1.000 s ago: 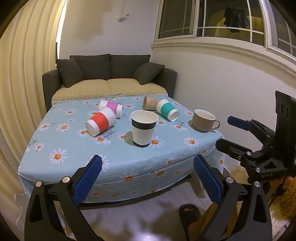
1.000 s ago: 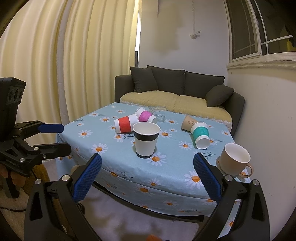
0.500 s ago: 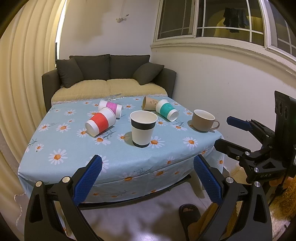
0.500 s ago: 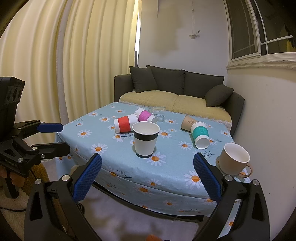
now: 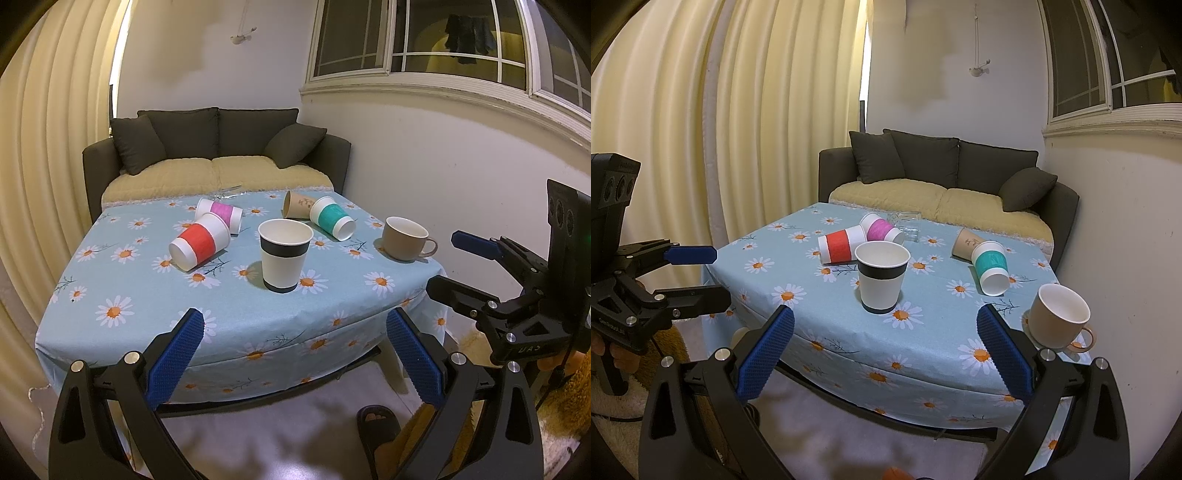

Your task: Flip cup upright

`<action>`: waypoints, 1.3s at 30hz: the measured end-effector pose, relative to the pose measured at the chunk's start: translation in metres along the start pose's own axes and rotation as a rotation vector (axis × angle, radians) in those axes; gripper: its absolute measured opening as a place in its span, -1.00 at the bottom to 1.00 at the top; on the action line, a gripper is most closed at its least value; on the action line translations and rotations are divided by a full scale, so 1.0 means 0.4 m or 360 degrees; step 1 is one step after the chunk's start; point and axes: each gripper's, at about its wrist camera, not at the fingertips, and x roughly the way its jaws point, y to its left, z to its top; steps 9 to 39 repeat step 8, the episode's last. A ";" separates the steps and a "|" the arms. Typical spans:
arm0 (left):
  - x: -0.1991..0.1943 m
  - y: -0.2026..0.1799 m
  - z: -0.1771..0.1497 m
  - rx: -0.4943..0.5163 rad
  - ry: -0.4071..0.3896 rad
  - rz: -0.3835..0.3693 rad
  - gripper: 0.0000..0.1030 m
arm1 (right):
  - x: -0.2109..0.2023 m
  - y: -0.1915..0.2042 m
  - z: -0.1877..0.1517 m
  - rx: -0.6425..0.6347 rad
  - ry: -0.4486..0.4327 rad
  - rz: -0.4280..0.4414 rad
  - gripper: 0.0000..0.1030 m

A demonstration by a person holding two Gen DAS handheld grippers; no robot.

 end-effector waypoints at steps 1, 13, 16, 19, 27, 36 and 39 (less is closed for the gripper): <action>0.000 0.000 0.001 -0.0003 -0.0002 0.0005 0.87 | 0.001 -0.001 0.000 0.0000 0.0001 -0.0001 0.90; 0.004 0.002 0.001 -0.0014 0.0006 0.0005 0.87 | 0.002 0.000 -0.001 0.0001 0.0003 0.0000 0.90; 0.004 0.002 0.001 -0.0014 0.0006 0.0005 0.87 | 0.002 0.000 -0.001 0.0001 0.0003 0.0000 0.90; 0.004 0.002 0.001 -0.0014 0.0006 0.0005 0.87 | 0.002 0.000 -0.001 0.0001 0.0003 0.0000 0.90; 0.004 0.002 0.001 -0.0014 0.0006 0.0005 0.87 | 0.002 0.000 -0.001 0.0001 0.0003 0.0000 0.90; 0.004 0.002 0.001 -0.0014 0.0006 0.0005 0.87 | 0.002 0.000 -0.001 0.0001 0.0003 0.0000 0.90; 0.004 0.002 0.001 -0.0014 0.0006 0.0005 0.87 | 0.002 0.000 -0.001 0.0001 0.0003 0.0000 0.90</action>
